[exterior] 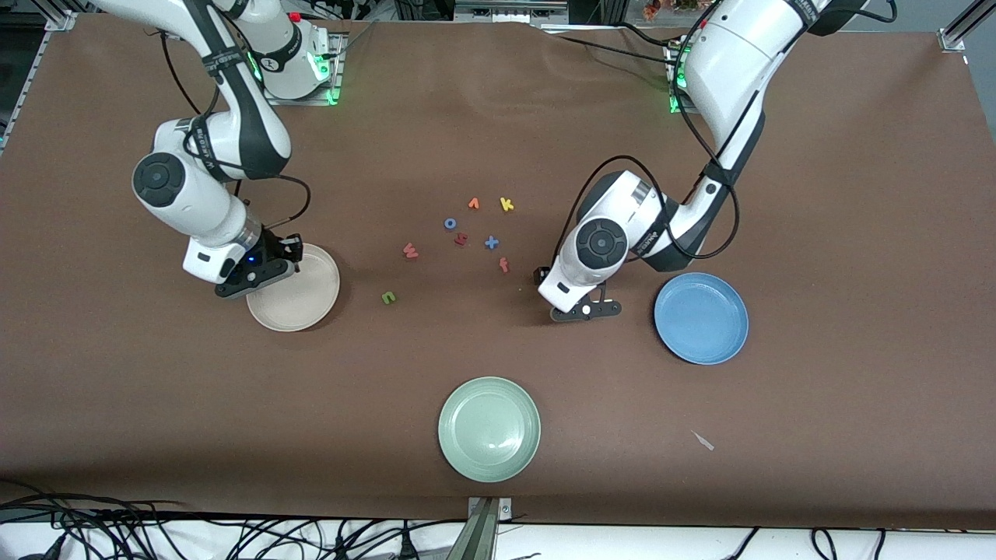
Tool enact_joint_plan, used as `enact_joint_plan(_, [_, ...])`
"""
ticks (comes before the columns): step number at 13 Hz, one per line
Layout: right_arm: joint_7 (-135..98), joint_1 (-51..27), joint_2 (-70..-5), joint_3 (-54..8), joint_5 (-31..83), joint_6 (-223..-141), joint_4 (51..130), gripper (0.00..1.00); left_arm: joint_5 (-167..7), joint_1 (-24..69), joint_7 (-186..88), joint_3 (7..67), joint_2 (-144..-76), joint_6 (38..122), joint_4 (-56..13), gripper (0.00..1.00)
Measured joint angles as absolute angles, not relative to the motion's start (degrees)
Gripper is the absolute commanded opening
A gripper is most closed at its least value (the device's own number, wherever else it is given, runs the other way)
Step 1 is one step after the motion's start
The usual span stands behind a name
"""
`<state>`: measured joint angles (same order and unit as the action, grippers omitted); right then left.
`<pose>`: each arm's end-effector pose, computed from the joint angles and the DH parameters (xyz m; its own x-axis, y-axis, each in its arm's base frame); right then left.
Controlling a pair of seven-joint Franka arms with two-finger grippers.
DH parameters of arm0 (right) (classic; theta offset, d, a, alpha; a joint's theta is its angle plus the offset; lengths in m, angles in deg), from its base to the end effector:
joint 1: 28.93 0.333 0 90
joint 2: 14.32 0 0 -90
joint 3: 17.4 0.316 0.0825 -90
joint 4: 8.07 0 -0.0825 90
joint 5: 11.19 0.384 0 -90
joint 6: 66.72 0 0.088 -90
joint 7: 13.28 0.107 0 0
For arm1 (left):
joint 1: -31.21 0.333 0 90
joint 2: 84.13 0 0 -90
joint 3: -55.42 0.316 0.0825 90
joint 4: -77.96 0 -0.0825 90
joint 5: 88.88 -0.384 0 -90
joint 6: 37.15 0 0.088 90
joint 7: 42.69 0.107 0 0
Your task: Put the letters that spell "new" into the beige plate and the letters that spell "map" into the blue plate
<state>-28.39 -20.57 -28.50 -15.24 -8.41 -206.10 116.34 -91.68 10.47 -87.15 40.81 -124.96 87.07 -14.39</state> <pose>0.5533 0.1027 0.2801 0.9172 0.3977 0.0233 0.3983 -0.9165 -0.0365 0.5656 -0.3742 0.2086 0.9671 0.1735 -0.1859 0.1763 -0.9843 -0.0016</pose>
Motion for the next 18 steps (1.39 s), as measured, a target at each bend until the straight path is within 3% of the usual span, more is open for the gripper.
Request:
enact_joint_plan(2, [-26.39,-20.27,-29.88,-13.85,-8.42,-207.2,116.72,0.53,-91.68,10.41,-88.71,40.85,-125.24,92.32,-17.76,0.57])
enact_joint_plan(7, [-14.49,-14.96,-32.8,-10.64,-8.42,-208.13,113.31,0.59,-92.31,10.21,-88.88,40.9,-126.12,94.58,-19.2,0.12])
enact_joint_plan(9, [-9.38,-11.23,-36.09,-10.58,-8.47,-208.41,110.3,0.62,-94.47,10.14,-89.11,40.75,-126.01,94.57,-19.11,0.04])
enact_joint_plan(13, [-6.28,-8.27,-44.62,-10.7,-10.35,-214.45,105.29,0.64,-95.54,12.23,-87.66,41.57,-122.29,86.99,-15.3,0.06])
enact_joint_plan(15, [-6.29,-8.35,-46.51,-11.26,-11.66,-214.68,103.25,0.64,-95.65,17.37,-79.46,41.91,-117.58,80.36,-12.86,0.08])
enact_joint_plan(18, [-6.29,-8.5,-46.72,-12.92,-13.59,-215.12,102.81,0.64,-95.66,27.98,-64.78,42.16,-115.5,77.76,-13.17,0.1])
